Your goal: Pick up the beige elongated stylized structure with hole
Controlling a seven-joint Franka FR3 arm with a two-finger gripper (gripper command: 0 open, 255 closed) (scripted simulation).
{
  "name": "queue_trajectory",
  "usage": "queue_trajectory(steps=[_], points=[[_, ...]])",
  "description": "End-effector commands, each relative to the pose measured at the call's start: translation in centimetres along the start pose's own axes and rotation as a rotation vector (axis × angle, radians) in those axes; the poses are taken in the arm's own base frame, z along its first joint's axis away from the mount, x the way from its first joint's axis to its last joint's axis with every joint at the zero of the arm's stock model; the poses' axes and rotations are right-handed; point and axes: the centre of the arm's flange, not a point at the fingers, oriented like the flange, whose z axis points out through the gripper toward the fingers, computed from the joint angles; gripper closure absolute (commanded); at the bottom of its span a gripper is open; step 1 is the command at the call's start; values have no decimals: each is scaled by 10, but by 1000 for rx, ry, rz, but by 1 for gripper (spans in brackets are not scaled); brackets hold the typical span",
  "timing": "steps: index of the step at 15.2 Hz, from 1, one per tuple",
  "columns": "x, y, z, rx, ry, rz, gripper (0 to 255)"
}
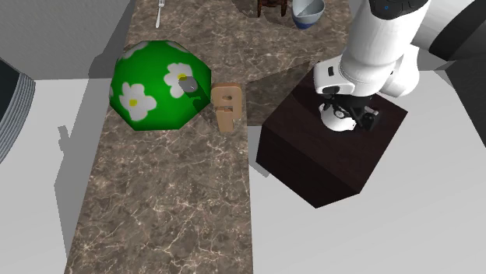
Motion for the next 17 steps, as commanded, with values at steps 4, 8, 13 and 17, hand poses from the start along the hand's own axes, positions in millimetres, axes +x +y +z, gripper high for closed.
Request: queue_trajectory(steps=[4, 8, 13, 17], points=[[16, 29, -1, -22, 49, 61, 0], [33, 68, -4, -51, 115, 143, 0], [51, 119, -12, -87, 198, 244, 0], [60, 160, -20, -116, 264, 326, 0]])
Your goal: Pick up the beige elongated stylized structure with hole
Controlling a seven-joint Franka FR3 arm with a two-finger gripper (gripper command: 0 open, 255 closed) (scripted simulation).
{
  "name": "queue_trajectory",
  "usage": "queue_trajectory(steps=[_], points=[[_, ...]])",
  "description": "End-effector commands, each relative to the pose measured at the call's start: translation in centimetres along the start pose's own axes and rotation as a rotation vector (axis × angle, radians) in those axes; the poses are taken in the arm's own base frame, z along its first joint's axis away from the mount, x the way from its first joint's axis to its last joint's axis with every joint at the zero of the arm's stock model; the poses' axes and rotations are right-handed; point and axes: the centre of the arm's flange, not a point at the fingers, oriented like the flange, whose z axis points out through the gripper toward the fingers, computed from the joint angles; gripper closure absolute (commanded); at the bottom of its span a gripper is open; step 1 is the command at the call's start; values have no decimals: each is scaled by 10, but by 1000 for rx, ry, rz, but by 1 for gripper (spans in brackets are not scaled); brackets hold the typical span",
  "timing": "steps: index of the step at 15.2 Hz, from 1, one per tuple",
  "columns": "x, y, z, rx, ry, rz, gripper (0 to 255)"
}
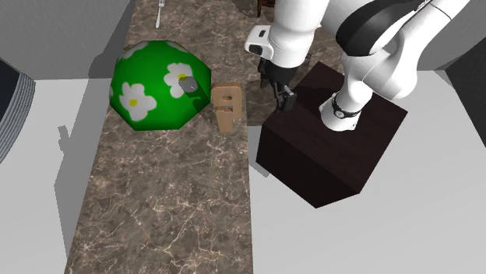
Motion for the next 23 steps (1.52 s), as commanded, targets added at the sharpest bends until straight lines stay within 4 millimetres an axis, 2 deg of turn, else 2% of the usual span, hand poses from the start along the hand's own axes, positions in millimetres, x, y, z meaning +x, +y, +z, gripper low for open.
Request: queue_trajectory(steps=[1, 6, 13, 15, 16, 23], points=[[12, 18, 1, -15, 35, 41, 0], [34, 65, -3, -50, 114, 139, 0], [31, 65, 34, -50, 114, 139, 0], [30, 65, 37, -50, 114, 139, 0], [30, 66, 38, -50, 114, 139, 255], [30, 66, 38, -50, 114, 139, 255]])
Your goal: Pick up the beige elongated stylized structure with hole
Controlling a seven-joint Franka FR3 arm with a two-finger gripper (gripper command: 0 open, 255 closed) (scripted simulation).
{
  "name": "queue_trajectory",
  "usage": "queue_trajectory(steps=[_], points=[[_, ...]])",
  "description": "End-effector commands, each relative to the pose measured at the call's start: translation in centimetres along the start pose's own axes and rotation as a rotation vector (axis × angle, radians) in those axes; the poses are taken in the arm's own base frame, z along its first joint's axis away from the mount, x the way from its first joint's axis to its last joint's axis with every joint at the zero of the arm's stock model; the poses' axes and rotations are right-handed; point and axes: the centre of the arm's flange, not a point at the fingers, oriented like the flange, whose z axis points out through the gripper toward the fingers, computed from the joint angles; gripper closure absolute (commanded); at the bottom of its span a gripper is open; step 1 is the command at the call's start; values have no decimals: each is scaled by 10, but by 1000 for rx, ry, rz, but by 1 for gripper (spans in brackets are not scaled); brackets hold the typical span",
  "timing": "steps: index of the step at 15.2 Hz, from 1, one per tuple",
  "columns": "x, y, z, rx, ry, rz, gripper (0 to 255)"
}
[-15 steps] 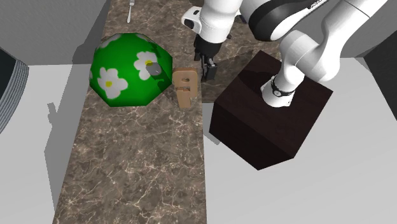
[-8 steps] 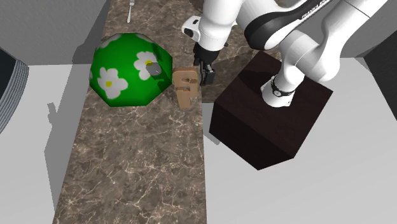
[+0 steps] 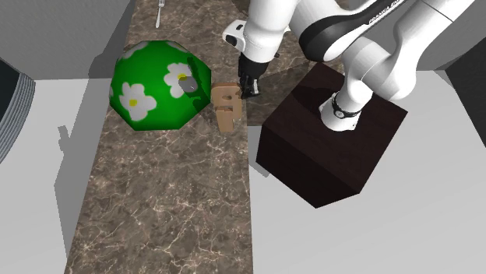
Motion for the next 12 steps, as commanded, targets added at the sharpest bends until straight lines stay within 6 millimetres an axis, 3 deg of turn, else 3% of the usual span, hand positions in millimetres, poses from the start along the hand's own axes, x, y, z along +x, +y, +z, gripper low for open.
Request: queue_trajectory(steps=[1, 12], points=[[0, 0, 1, 0, -2, 0, 255], [11, 0, -52, 0, -2, 0, 255]])
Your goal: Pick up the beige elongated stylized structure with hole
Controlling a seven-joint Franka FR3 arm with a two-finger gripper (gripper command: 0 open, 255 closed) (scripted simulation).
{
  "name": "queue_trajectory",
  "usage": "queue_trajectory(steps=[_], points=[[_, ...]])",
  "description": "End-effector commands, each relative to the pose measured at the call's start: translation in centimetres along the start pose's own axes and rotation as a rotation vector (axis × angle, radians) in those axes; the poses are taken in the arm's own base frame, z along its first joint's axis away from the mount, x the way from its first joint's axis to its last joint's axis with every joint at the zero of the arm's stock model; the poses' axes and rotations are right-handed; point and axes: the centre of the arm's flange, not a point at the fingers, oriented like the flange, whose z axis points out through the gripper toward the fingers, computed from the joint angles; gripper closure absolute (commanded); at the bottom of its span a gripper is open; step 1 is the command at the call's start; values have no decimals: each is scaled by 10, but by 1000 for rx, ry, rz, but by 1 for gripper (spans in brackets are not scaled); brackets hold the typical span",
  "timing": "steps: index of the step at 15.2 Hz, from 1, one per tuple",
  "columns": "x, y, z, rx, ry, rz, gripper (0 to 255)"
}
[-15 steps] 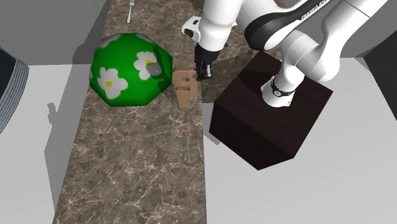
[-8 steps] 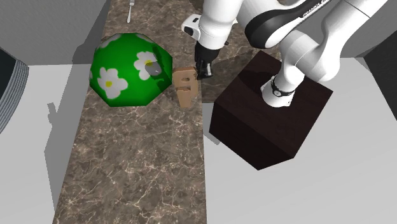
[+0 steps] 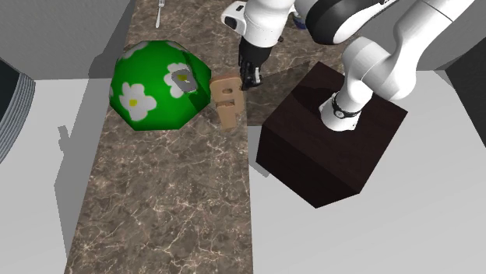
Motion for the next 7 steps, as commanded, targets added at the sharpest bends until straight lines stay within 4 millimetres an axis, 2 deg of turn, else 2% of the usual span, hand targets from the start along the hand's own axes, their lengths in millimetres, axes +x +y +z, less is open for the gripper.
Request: queue_trajectory(steps=[1, 5, 7], points=[[3, 1, -10, 0, 0, 0, 255], [7, 2, -31, 0, 0, 0, 255], [8, 2, -32, 0, 0, 0, 255]])
